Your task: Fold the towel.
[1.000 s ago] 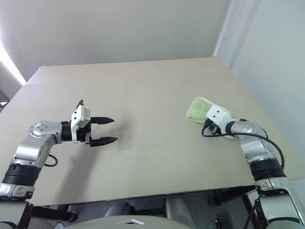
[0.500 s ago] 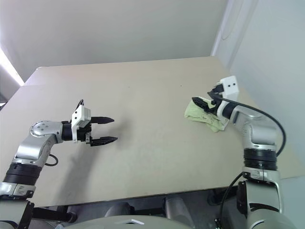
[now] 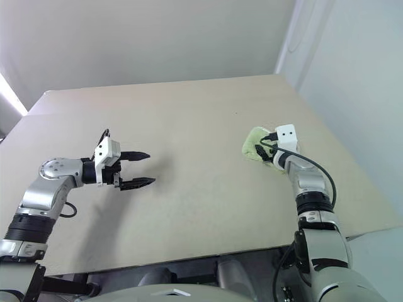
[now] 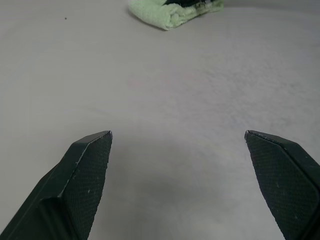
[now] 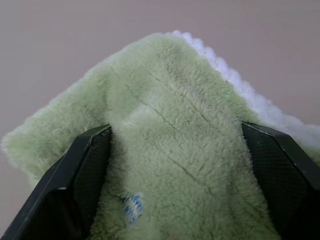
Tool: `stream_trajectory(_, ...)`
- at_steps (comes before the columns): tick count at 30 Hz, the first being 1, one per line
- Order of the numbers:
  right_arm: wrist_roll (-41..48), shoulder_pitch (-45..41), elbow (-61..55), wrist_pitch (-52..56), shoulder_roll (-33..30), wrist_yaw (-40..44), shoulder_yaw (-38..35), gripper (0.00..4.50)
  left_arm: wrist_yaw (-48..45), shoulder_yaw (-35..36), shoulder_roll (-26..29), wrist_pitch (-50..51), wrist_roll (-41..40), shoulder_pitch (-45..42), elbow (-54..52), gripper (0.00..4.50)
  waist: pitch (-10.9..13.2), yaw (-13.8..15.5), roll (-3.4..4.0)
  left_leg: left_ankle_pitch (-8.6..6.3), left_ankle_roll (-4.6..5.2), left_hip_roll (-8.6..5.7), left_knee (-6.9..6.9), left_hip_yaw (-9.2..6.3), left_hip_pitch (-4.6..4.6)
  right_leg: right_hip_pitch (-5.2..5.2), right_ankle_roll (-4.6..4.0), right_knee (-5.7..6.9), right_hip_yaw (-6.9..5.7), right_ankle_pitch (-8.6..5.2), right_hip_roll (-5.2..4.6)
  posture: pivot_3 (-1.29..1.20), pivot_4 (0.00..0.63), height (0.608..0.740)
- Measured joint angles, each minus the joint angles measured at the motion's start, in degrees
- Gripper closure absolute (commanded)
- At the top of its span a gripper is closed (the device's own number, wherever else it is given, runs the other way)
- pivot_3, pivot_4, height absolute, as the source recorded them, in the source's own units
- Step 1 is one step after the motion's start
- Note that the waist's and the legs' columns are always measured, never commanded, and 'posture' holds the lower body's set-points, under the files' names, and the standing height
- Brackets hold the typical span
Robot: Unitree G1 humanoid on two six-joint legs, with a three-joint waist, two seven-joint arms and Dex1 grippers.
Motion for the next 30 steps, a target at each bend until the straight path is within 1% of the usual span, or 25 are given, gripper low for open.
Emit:
stream_trajectory(6,-2.06,0.01,-0.66,-0.78,1.74,-0.02,1.79,0.33,0.73,0.05,-0.54,-0.39,-0.04,0.01,0.0,0.01,-0.02,-1.37,-0.02,0.0,0.0,0.03,-0.02,-0.09,0.04,0.22,-0.01,0.04,-0.05,-0.01,0.03,0.0,0.0,0.712)
stream_trajectory(11,-1.4,0.39,-2.38,0.32,0.46,1.7,1.25,0.33,1.23,0.62,-1.0,-0.1,-0.86,-0.05,0.0,0.01,0.0,-1.42,0.02,0.0,0.0,0.01,0.0,-0.11,0.06,0.24,0.0,0.0,-0.05,-0.01,0.01,0.0,0.0,0.712)
stream_trajectory(13,1.9,2.06,-7.58,3.88,-2.17,5.74,-0.11,0.33,1.3,1.03,-1.04,0.17,-1.44,-0.08,0.03,0.01,0.06,-1.09,0.11,0.0,0.0,-0.02,0.02,-0.11,0.01,0.0,0.04,-0.01,-0.05,0.0,-0.02,0.0,0.0,0.712)
stream_trajectory(17,8.5,5.97,-22.92,11.31,-8.64,12.31,-4.14,0.33,1.89,2.17,-1.22,1.07,-2.48,-0.32,0.26,0.01,0.11,-0.14,0.2,-0.01,0.01,-0.02,-0.06,-0.1,-0.11,-0.22,0.22,-0.01,-0.05,0.07,-0.02,0.0,0.0,0.712)
stream_trajectory(20,14.01,10.68,-36.28,17.25,-13.54,17.23,-6.01,0.33,2.19,2.48,-1.47,1.06,-2.65,-0.92,1.36,0.01,0.11,0.28,0.19,-0.01,0.01,0.0,-0.14,-0.13,-0.09,-0.23,0.17,-0.01,-0.11,0.0,0.0,0.0,0.0,0.712)
stream_trajectory(21,16.52,13.71,-41.56,19.87,-15.54,19.55,-6.17,0.33,2.22,2.51,-1.59,1.05,-2.7,-1.06,1.68,0.01,0.11,0.49,0.19,-0.01,0.01,0.0,-0.15,-0.16,-0.09,-0.23,0.1,-0.01,-0.15,-0.05,0.0,0.0,0.0,0.712)
stream_trajectory(24,23.64,21.31,-52.74,26.35,-18.61,24.42,-6.97,0.33,2.3,2.6,-1.77,1.19,-2.73,-1.62,2.71,0.01,0.11,1.15,0.18,-0.01,0.01,-0.01,-0.1,-0.08,-0.07,-0.22,0.07,-0.02,-0.08,-0.08,-0.01,0.0,0.0,0.712)
stream_trajectory(26,27.57,25.13,-58.68,29.61,-19.37,25.82,-8.0,0.33,2.23,2.56,-1.88,1.21,-2.74,-2.62,4.01,0.01,0.12,1.56,0.17,-0.01,0.01,-0.02,0.02,-0.04,-0.07,-0.21,0.08,-0.01,-0.06,-0.07,-0.01,0.0,0.0,0.712)
stream_trajectory(30,30.7,30.54,-65.41,30.61,-20.56,27.37,-8.03,0.33,2.36,3.06,-1.5,0.99,-2.72,-4.42,8.04,0.01,0.14,1.75,0.12,-0.01,0.0,-0.02,0.07,-0.04,-0.02,-0.15,0.07,-0.02,-0.07,-0.07,-0.02,0.0,0.0,0.712)
